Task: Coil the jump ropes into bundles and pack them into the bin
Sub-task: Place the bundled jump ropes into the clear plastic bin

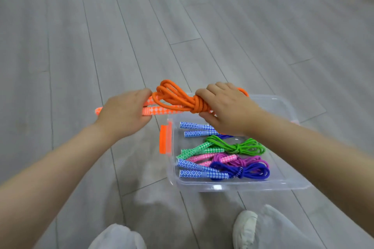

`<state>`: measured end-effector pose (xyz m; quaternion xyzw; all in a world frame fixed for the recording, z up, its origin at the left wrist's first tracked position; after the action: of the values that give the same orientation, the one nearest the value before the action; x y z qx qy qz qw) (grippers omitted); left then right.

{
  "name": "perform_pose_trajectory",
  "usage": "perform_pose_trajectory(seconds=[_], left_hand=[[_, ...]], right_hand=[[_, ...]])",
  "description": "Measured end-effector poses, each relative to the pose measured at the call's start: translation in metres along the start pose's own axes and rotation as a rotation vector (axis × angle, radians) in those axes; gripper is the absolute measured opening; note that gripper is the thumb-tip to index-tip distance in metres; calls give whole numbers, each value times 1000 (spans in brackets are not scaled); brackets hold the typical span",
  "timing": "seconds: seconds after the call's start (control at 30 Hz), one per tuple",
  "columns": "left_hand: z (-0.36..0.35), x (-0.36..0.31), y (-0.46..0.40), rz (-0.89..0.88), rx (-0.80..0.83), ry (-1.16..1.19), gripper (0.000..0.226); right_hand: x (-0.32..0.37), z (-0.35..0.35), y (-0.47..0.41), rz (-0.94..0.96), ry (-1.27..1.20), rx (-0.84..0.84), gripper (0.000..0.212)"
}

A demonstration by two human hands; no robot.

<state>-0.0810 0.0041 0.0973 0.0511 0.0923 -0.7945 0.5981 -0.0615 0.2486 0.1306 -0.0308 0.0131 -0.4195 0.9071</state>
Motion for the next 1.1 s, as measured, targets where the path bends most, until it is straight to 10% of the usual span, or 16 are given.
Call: perform_pose_trajectory(seconds=[0.43, 0.73, 1.1], left_hand=[[-62, -134, -1, -401, 357, -158, 56], [-147, -158, -14, -369, 603, -318, 41], [-203, -140, -3, -115, 615, -265, 73]], right_hand=[[-81, -68, 113, -158, -52, 366, 47], [-99, -134, 146, -242, 13, 541, 51], [-96, -177, 131, -324, 74, 572, 37]])
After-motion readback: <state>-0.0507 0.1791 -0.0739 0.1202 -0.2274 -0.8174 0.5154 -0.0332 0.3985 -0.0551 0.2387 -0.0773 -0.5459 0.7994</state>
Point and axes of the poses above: each hand's wrist, its own y-axis away from the middle knuckle, its own z-axis out of the back of the hand, x = y × z, the point moved 3 cm from there along -y, towards the middle knuckle, and after that the axes turned 6 degrees about z, right-handed, at the moved point
